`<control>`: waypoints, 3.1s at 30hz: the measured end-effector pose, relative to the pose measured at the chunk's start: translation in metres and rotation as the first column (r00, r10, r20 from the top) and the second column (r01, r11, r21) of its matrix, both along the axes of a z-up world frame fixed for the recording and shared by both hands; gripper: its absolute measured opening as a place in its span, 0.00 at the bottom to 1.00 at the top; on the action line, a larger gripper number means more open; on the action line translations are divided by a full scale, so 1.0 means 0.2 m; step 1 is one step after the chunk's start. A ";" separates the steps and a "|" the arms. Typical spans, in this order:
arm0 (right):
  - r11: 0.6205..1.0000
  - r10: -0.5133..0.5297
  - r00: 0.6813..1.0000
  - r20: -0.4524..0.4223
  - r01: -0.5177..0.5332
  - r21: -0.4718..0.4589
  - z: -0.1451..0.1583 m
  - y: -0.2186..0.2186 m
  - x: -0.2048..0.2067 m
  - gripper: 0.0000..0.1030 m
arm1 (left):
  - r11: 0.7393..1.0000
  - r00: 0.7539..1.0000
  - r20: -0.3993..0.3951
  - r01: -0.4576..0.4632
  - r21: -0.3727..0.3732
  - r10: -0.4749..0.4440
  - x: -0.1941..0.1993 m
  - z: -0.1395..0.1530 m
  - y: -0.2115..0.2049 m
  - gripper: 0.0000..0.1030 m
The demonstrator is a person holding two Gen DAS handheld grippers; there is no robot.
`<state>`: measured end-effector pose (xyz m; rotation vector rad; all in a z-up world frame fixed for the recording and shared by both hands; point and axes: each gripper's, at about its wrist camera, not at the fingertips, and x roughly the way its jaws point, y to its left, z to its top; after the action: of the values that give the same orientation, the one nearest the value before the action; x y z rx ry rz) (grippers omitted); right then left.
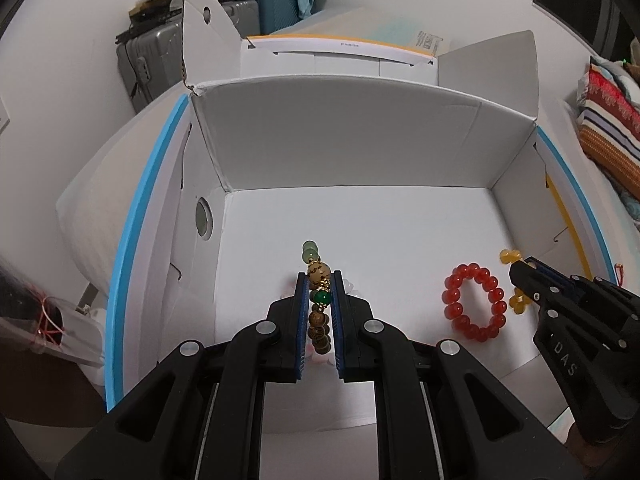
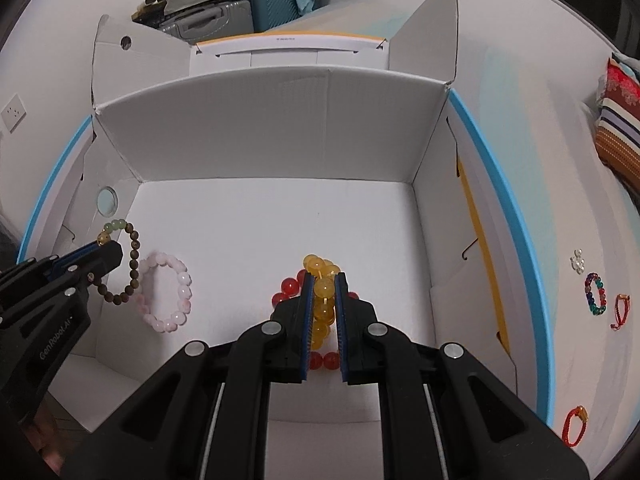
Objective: Organize jewelry
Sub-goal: 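Open both tools to drop the bracelets into the box, then move both tools back toward the red cord bracelet on the bed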
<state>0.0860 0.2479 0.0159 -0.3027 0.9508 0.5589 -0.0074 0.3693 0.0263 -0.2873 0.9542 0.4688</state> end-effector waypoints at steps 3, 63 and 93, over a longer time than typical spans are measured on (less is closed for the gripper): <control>1.000 0.003 1.000 0.007 -0.003 0.016 0.03 0.00 -0.01 0.24 | 1.000 1.000 -0.002 -0.005 0.010 0.005 -0.01 0.02 -0.01 0.16; 0.857 -0.514 0.846 0.141 0.514 0.037 0.17 -1.94 0.42 0.93 | 0.895 0.891 0.078 0.442 0.066 -0.446 0.45 -0.01 -1.72 0.94; 0.818 -0.575 0.818 0.016 0.575 0.036 -0.34 -2.23 0.90 0.90 | 0.826 0.826 0.006 0.563 -0.009 -0.563 0.62 -0.46 -2.00 0.94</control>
<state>0.2657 -0.1973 -0.0519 0.0166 0.9501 0.0064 0.1171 -0.0302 -0.0661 -0.0034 0.9863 -0.0852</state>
